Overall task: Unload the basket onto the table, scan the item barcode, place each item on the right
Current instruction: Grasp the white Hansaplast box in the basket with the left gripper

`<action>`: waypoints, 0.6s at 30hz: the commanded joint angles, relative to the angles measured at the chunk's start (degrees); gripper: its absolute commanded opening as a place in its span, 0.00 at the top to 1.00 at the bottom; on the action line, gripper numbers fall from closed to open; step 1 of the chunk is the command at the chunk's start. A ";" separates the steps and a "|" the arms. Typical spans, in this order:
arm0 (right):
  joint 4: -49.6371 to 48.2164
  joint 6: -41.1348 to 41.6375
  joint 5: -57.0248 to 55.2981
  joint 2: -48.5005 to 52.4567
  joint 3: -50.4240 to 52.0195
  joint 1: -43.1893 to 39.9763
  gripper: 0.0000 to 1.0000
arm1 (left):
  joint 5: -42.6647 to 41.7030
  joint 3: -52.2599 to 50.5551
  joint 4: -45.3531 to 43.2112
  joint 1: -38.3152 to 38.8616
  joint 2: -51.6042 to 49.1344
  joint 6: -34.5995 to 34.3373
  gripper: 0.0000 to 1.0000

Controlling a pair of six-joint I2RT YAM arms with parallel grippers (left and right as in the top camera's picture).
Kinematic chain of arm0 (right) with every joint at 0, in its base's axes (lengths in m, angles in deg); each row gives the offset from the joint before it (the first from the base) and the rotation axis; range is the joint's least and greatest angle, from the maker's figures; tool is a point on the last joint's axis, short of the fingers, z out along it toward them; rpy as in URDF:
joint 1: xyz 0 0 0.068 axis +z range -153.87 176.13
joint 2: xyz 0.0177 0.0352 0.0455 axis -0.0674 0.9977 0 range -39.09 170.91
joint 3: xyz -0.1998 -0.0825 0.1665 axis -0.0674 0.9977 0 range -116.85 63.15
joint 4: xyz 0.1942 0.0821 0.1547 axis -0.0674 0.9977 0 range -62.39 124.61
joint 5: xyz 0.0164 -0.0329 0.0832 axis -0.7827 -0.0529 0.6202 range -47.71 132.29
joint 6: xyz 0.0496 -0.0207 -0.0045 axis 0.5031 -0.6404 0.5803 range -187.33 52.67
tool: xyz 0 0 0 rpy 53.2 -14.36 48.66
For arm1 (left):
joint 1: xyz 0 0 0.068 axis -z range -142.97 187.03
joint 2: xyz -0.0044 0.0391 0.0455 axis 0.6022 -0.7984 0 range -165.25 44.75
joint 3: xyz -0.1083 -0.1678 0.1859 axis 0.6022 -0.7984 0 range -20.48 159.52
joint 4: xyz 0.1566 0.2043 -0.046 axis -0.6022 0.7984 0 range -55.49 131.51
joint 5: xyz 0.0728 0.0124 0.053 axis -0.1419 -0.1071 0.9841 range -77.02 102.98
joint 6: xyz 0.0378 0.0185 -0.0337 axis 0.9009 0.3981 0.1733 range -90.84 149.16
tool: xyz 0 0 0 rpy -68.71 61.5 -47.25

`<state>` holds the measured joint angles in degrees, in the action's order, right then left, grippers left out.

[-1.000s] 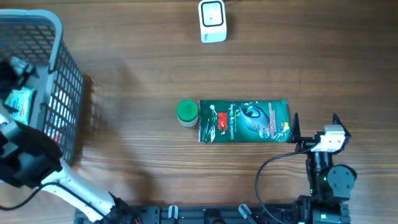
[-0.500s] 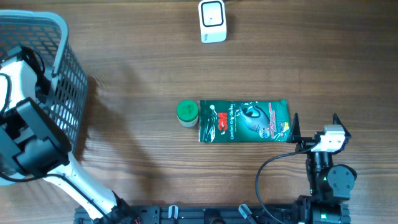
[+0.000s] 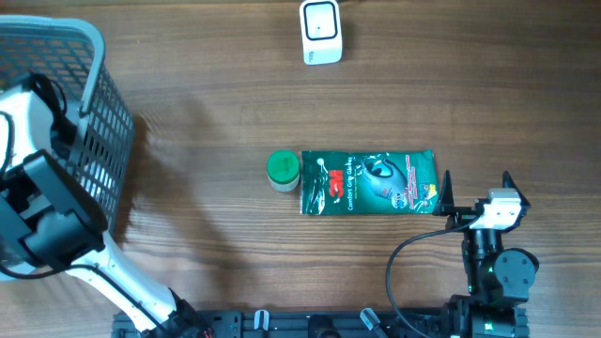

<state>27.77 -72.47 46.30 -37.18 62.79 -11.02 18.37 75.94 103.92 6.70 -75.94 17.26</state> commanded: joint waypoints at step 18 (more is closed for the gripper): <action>-0.20 0.76 -0.52 -0.24 0.07 0.07 0.00 | -9.75 27.17 19.21 36.50 23.87 -8.09 0.41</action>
<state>27.71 -72.47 46.30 -37.16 62.79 -11.02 4.82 111.66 125.51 39.07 -50.69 13.06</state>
